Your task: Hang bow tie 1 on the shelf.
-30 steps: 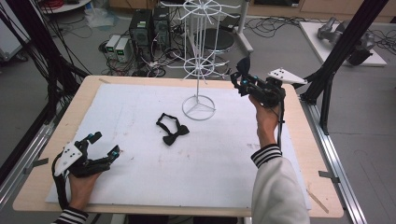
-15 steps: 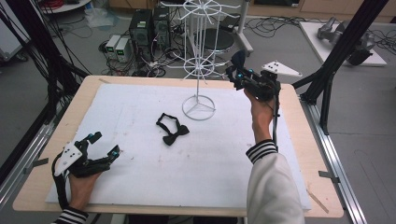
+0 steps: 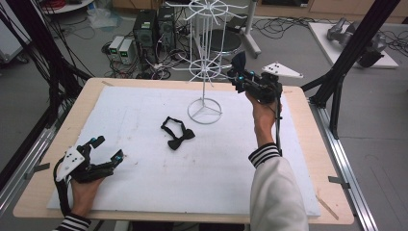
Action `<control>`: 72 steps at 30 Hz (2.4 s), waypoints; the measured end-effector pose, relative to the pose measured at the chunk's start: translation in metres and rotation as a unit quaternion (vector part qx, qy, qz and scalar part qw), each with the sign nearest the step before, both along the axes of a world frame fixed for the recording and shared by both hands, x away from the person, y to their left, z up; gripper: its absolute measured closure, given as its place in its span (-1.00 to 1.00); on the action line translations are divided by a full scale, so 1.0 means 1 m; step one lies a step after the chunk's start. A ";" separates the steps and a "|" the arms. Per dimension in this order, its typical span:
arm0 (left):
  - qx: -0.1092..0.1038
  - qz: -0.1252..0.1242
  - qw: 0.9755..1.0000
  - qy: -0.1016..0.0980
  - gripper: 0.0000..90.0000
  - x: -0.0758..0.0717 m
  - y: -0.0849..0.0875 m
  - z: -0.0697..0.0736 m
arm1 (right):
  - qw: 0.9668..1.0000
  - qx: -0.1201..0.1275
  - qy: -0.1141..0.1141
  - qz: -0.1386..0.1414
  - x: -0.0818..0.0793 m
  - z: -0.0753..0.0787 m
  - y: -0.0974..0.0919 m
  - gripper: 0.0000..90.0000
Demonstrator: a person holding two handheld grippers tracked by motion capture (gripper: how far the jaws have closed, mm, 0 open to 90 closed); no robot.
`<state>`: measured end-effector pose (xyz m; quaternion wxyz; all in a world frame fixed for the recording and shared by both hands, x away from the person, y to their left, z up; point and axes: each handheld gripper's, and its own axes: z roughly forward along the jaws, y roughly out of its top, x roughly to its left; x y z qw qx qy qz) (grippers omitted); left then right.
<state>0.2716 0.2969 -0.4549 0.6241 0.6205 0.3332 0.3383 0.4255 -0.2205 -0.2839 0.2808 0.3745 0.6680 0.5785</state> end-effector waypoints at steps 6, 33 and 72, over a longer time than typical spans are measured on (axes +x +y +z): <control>0.000 0.001 1.000 0.000 -0.70 0.000 0.000 0.000 | 1.000 -0.005 0.003 0.005 0.002 -0.001 0.009 0.66; 0.001 -0.001 1.000 -0.002 -0.70 0.000 0.000 0.000 | 0.999 -0.042 0.016 0.018 0.007 -0.008 0.033 0.65; -0.001 0.000 1.000 -0.004 -0.70 -0.001 0.000 0.000 | 0.998 -0.051 -0.001 0.032 -0.062 -0.017 0.009 -0.75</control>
